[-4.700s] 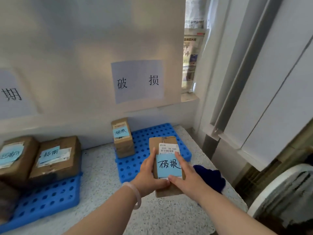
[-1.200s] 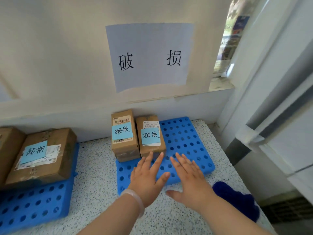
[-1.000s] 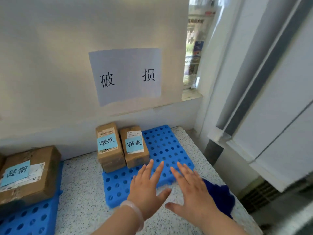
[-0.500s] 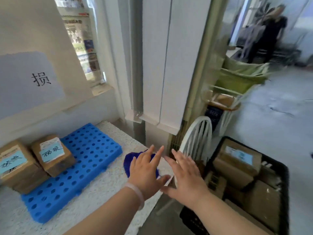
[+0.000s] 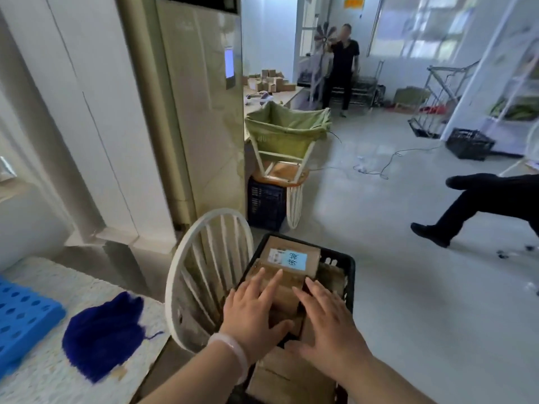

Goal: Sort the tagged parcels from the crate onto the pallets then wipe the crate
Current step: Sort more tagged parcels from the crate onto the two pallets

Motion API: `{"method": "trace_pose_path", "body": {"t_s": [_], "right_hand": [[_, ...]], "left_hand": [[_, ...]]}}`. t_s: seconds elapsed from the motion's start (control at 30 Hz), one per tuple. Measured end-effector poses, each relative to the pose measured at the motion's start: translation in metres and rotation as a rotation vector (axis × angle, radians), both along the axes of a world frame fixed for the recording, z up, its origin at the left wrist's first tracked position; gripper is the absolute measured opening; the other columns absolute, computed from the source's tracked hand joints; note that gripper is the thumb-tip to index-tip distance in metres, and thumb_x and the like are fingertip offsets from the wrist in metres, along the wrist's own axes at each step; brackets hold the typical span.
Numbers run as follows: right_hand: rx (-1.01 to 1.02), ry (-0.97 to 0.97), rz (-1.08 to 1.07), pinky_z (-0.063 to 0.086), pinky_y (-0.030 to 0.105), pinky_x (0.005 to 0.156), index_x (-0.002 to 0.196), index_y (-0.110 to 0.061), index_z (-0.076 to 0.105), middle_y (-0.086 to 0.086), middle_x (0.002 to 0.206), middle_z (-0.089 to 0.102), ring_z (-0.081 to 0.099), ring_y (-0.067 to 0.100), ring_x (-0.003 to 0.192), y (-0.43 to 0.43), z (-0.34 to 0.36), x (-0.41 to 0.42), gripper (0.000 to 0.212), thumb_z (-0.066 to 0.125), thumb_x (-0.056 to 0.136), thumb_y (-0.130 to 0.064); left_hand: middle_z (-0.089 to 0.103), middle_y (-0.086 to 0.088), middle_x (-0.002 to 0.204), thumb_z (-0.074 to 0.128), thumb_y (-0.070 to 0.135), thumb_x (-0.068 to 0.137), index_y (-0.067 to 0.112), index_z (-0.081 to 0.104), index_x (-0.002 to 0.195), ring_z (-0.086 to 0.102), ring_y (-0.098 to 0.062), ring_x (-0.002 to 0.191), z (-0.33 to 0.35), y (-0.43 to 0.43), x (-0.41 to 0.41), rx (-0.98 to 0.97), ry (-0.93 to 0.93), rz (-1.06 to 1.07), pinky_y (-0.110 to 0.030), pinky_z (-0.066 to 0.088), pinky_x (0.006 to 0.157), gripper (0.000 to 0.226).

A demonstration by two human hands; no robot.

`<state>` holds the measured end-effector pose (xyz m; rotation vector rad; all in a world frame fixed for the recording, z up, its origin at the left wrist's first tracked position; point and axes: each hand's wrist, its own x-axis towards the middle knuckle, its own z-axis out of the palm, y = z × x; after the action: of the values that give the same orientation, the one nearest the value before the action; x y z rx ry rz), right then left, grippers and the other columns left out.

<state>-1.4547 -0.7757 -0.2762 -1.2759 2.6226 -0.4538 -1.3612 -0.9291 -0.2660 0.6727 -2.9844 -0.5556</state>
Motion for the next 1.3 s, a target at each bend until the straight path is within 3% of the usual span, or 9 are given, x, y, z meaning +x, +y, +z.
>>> {"method": "trace_pose_path", "body": {"t_s": [0.1, 0.33, 0.5, 0.7, 1.0, 1.3], "right_hand": [[0.022, -0.019, -0.023, -0.006, 0.035, 0.118, 0.152, -0.044, 0.000, -0.014, 0.161, -0.016, -0.014, 0.015, 0.149, 0.022, 0.003, -0.030, 0.093, 0.058, 0.083, -0.067], [0.076, -0.090, 0.041, -0.006, 0.036, 0.118, 0.152, -0.044, -0.002, -0.015, 0.161, -0.015, -0.014, 0.013, 0.149, 0.047, -0.018, -0.072, 0.095, 0.058, 0.082, -0.067], [0.095, -0.166, 0.033, 0.003, 0.042, 0.121, 0.151, -0.046, -0.001, -0.015, 0.162, -0.012, -0.010, 0.018, 0.150, 0.043, -0.025, -0.084, 0.094, 0.060, 0.081, -0.066], [0.148, -0.230, 0.049, 0.001, 0.040, 0.119, 0.152, -0.044, -0.002, -0.015, 0.162, -0.013, -0.011, 0.017, 0.150, 0.027, -0.041, -0.087, 0.093, 0.058, 0.084, -0.066], [0.182, -0.382, -0.117, 0.014, 0.043, 0.120, 0.153, -0.041, -0.005, -0.015, 0.162, -0.011, -0.003, 0.016, 0.150, -0.022, -0.065, -0.105, 0.097, 0.061, 0.085, -0.060], [0.117, -0.602, -0.354, 0.019, 0.045, 0.118, 0.154, -0.035, -0.008, -0.011, 0.163, -0.006, 0.003, 0.018, 0.150, -0.091, -0.100, -0.124, 0.097, 0.060, 0.088, -0.055]], "left_hand": [[-0.005, 0.011, 0.165, 0.052, 0.063, 0.089, 0.050, -0.012, 0.150, 0.001, -0.019, 0.152, -0.004, 0.023, -0.032, 0.009, -0.013, 0.027, -0.050, 0.008, 0.123, 0.090], [-0.006, 0.010, 0.165, 0.055, 0.060, 0.090, 0.050, -0.011, 0.150, 0.000, -0.021, 0.152, -0.021, 0.057, -0.058, 0.057, -0.118, 0.108, -0.048, 0.003, 0.122, 0.090], [-0.003, 0.008, 0.165, 0.054, 0.060, 0.090, 0.049, -0.012, 0.150, 0.000, -0.023, 0.152, -0.033, 0.057, -0.053, 0.056, -0.199, 0.167, -0.048, 0.003, 0.122, 0.090], [-0.003, 0.007, 0.165, 0.052, 0.061, 0.090, 0.048, -0.010, 0.151, 0.000, -0.023, 0.152, -0.044, 0.039, -0.058, 0.101, -0.242, 0.198, -0.049, 0.006, 0.123, 0.088], [-0.002, 0.005, 0.165, 0.051, 0.061, 0.091, 0.047, -0.007, 0.152, 0.004, -0.026, 0.152, -0.075, -0.023, -0.090, 0.183, -0.320, 0.228, -0.049, 0.013, 0.123, 0.086], [-0.008, 0.004, 0.165, 0.049, 0.061, 0.092, 0.043, -0.004, 0.154, -0.002, -0.026, 0.152, -0.112, -0.089, -0.138, 0.245, -0.386, 0.221, -0.046, 0.008, 0.122, 0.083]]}}
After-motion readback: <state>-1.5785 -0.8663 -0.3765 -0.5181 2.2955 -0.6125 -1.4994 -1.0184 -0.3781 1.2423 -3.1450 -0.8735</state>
